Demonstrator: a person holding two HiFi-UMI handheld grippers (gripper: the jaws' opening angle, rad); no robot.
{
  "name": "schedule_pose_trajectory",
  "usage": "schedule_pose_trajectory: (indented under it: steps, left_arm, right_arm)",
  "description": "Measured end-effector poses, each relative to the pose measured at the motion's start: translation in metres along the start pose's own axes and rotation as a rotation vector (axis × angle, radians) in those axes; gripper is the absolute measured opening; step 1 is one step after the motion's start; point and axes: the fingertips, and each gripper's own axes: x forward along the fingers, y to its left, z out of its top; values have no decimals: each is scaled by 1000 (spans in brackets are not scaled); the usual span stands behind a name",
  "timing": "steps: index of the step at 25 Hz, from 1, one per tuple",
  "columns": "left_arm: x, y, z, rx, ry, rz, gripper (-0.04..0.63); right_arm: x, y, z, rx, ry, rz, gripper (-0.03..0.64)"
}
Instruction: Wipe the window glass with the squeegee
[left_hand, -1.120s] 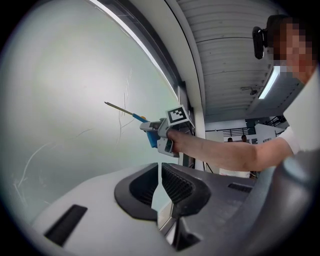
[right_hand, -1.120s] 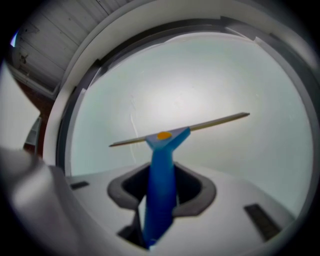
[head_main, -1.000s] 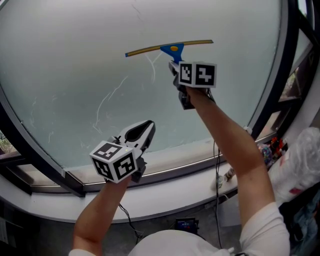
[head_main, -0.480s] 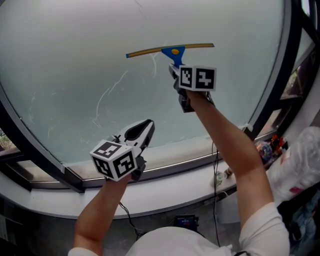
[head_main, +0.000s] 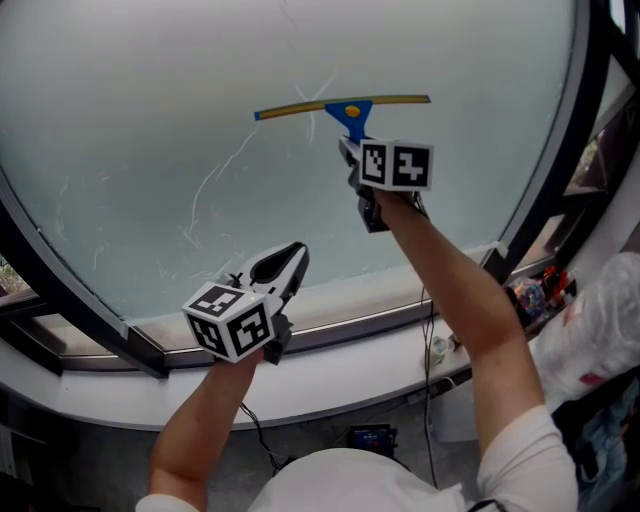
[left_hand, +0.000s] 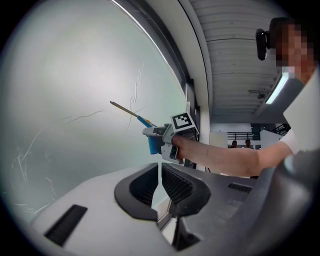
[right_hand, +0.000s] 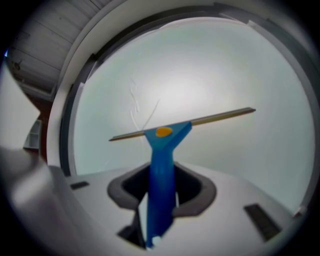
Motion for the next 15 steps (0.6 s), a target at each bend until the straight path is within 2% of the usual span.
schedule_pose_trajectory:
  steps: [15]
  left_arm:
    - [-3,9,-27,-47,27,15,46]
  right_arm:
    - [2,-3,-45,19,55,12,144]
